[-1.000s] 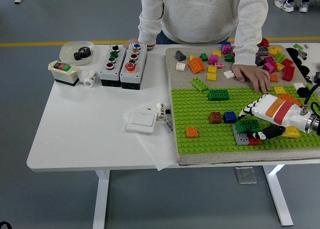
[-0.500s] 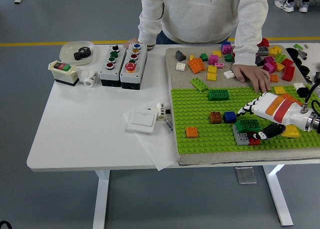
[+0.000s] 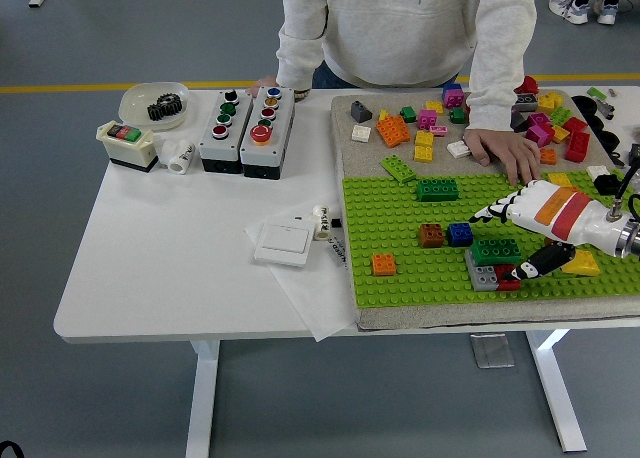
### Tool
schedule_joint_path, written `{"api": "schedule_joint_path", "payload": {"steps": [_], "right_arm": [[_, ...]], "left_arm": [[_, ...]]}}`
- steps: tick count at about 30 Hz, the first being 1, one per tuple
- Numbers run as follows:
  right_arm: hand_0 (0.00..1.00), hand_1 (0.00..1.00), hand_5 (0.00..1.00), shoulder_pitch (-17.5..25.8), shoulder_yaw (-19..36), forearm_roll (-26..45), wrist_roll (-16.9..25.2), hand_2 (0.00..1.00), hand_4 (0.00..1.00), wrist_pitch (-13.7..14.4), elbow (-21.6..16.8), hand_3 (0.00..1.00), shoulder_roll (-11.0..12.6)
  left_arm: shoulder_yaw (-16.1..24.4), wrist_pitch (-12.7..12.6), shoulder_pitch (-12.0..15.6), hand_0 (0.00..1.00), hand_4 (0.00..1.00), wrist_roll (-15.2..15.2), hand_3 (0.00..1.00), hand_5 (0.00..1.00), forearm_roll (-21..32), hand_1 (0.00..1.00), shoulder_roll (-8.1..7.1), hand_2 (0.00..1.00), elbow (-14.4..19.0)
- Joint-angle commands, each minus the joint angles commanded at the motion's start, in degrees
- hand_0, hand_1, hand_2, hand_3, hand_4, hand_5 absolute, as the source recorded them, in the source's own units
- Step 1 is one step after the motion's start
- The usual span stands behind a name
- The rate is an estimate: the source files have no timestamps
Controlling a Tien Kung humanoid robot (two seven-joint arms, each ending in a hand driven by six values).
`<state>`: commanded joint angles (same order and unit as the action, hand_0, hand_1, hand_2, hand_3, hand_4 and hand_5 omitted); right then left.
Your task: Pick up the brick,pile it on top of brick,press brick,pick up the brick,pile it on top of brick,press brick
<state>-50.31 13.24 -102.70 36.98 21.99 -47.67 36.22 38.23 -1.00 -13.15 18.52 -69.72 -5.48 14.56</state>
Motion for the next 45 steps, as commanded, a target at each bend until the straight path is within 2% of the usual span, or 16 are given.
{"api": "schedule_joint_path", "payload": {"steps": [3,4,9,10,15,16,21,22,27,32,39,45], "right_arm": [[0.381,0.562,0.511,1.0,2.9,-0.1,0.0,0.715,0.998,-1.1,-1.6,0.844,0.7],[0.383,0.561,0.558,1.6,4.4,0.0,0.0,0.733,0.998,-1.5,-2.5,0.862,1.1],[0.383,0.561,0.558,3.9,10.0,0.2,-0.7,0.733,0.998,-3.3,-6.5,0.862,2.8],[0.490,0.614,0.583,4.5,11.2,0.3,-1.3,0.759,0.998,-4.0,-7.7,0.857,3.2],[0.490,0.614,0.583,8.4,17.0,3.1,-5.6,0.759,0.998,-8.2,-12.8,0.857,5.0],[0.720,0.710,0.591,9.3,18.1,4.2,-6.4,0.775,0.958,-9.4,-13.8,0.827,5.4],[0.720,0.710,0.591,13.6,23.4,9.3,-9.6,0.775,0.958,-15.9,-18.0,0.827,7.3],[0.775,0.741,0.593,13.9,23.8,9.7,-9.8,0.776,0.887,-16.4,-18.3,0.759,7.4],[0.775,0.741,0.593,17.9,27.4,12.4,-12.1,0.776,0.887,-19.9,-21.8,0.759,9.3],[0.786,0.759,0.598,21.0,30.0,11.5,-12.6,0.774,0.866,-20.8,-24.7,0.734,10.3],[0.786,0.755,0.600,22.9,31.7,1.0,-11.3,0.767,0.856,-18.3,-27.3,0.711,11.2],[0.779,0.743,0.598,23.4,31.4,-3.9,-10.7,0.764,0.852,-17.2,-28.1,0.699,11.0]], "left_arm": [[0.0,0.0,0.1,0.765,0.661,0.0,0.595,0.597,0.0,0.753,-0.01,0.755,0.0],[0.1,0.0,0.1,0.764,0.661,0.0,0.595,0.596,-0.1,0.754,-0.01,0.754,0.0],[0.1,0.0,0.3,0.764,0.661,0.0,0.595,0.596,-0.3,0.754,-0.07,0.754,-0.1],[0.2,0.0,0.3,0.764,0.661,0.0,0.595,0.597,-0.3,0.752,-0.08,0.755,-0.1],[0.1,-0.1,0.4,0.764,0.661,0.0,0.595,0.597,-0.2,0.752,-0.14,0.755,-0.1],[0.1,-0.1,0.5,0.764,0.661,0.0,0.594,0.597,-0.3,0.753,-0.15,0.757,-0.1],[0.0,-0.1,0.8,0.764,0.661,0.0,0.594,0.597,-0.3,0.753,-0.21,0.757,-0.2],[0.0,-0.1,0.8,0.762,0.661,0.0,0.595,0.596,-0.3,0.752,-0.21,0.757,-0.2],[0.1,0.0,1.3,0.762,0.661,0.0,0.595,0.596,-0.5,0.752,-0.27,0.757,-0.2],[0.4,0.2,1.7,0.761,0.661,0.1,0.595,0.596,-0.8,0.752,-0.32,0.757,-0.2],[1.0,0.7,2.2,0.758,0.661,0.4,0.595,0.596,-1.9,0.751,-0.32,0.757,-0.2],[1.2,0.9,2.3,0.758,0.662,0.6,0.597,0.594,-2.3,0.751,-0.32,0.759,-0.1]]}}
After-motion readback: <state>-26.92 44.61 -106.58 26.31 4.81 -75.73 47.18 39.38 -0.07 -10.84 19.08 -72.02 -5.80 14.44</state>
